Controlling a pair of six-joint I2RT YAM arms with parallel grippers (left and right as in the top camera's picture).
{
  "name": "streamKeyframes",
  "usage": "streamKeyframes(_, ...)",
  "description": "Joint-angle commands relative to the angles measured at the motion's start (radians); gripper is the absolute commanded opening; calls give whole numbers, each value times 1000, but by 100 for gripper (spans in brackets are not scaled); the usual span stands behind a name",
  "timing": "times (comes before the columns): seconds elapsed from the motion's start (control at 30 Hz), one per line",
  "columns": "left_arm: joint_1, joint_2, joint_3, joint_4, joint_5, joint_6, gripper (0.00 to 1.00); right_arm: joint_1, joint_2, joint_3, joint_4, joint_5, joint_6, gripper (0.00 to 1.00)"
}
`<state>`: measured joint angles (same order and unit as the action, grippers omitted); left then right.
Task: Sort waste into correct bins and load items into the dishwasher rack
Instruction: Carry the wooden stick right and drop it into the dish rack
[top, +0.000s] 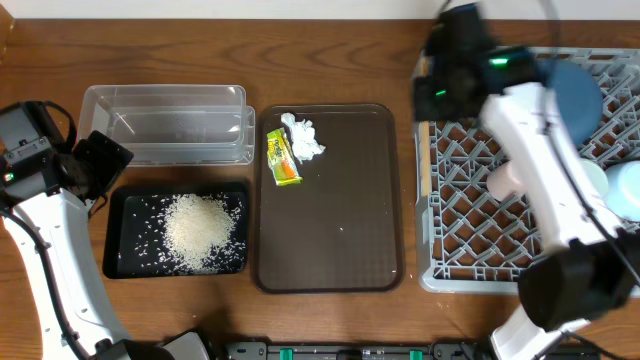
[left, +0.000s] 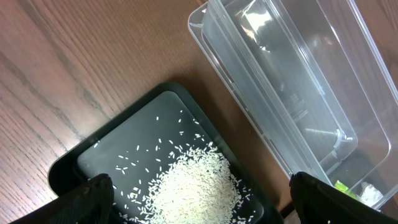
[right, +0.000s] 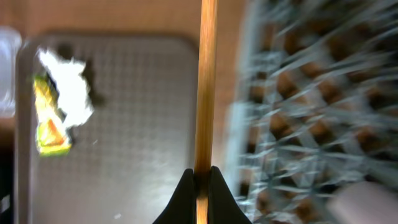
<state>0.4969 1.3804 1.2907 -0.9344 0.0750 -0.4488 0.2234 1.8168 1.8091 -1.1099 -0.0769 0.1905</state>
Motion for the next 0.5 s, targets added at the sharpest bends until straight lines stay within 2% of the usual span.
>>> streamKeyframes(0.0,4,5,-5,0,-5,-6,93,-63,-3,8,14,-3,-85,1)
streamKeyframes(0.17,4,5,-5,0,-5,-6,93,-120,21,6,65,-10,-95,1)
streamKeyframes(0.47,4,5,-5,0,-5,-6,93,-123,109,5,151,-11,-64,1)
